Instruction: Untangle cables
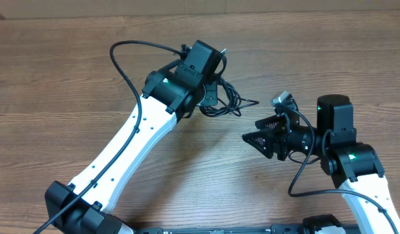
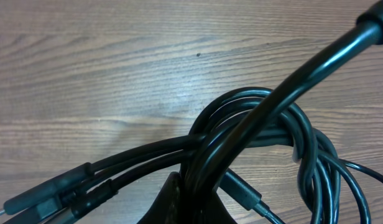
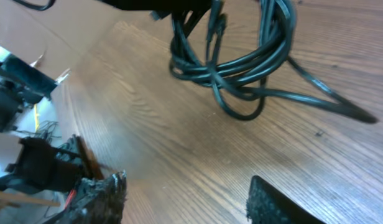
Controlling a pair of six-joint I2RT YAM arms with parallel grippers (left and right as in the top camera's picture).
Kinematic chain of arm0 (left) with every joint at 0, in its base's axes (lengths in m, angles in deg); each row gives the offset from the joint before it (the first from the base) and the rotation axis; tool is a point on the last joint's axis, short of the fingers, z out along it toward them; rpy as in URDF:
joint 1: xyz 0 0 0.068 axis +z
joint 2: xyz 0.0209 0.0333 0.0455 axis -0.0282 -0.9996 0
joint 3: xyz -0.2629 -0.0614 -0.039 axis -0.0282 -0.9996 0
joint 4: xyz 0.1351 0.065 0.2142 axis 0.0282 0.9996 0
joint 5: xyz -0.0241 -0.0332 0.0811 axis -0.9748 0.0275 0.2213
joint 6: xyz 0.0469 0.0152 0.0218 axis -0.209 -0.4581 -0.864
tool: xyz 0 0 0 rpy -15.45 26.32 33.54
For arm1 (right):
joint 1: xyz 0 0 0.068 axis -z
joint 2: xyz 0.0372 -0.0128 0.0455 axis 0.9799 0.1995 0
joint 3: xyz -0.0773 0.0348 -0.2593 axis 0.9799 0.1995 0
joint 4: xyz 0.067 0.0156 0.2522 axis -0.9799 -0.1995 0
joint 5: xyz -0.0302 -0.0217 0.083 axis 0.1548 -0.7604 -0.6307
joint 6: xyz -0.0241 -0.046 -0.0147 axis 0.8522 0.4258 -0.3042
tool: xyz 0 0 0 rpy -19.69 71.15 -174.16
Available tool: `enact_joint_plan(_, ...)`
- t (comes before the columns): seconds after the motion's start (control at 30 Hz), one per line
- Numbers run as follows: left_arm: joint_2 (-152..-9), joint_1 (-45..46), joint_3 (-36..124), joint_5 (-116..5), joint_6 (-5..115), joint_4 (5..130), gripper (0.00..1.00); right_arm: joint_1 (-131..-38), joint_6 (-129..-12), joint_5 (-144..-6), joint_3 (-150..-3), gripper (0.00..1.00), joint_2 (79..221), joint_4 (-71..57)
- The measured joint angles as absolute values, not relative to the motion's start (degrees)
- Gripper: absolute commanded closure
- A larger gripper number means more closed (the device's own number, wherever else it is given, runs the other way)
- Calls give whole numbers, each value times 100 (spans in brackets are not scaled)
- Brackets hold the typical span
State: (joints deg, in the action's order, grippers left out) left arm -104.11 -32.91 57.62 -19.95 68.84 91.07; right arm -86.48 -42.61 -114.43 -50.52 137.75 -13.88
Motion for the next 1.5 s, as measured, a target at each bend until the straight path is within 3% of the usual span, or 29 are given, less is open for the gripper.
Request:
enact_joint_plan(0.2, -10411, -3291, 5762, -2144, 7122, 9162, 96, -8648, -3898, -10942, -5052, 46, 13775, -995)
enact_joint_plan(0.63, -10411, -3293, 5762, -2850, 4202, 8517, 96, -8788, -3831, -10870, -5052, 46, 13775, -835)
enact_joint_plan(1.03, -10411, -3643, 5762, -3060, 3765, 8303, 96, -9496, -3724, -10136, -5052, 44, 14188, -726)
enact_joint_plan(1.33, -10411, -3667, 5762, -2998, 3721, 8401, 96, -9509, -3719, -10018, -5052, 87, 14444, -591)
enact_joint_plan(1.5, -10411, -3667, 5762, -2955, 4174, 8406, 96, -9513, -3754, -9955, -5052, 86, 14444, -584)
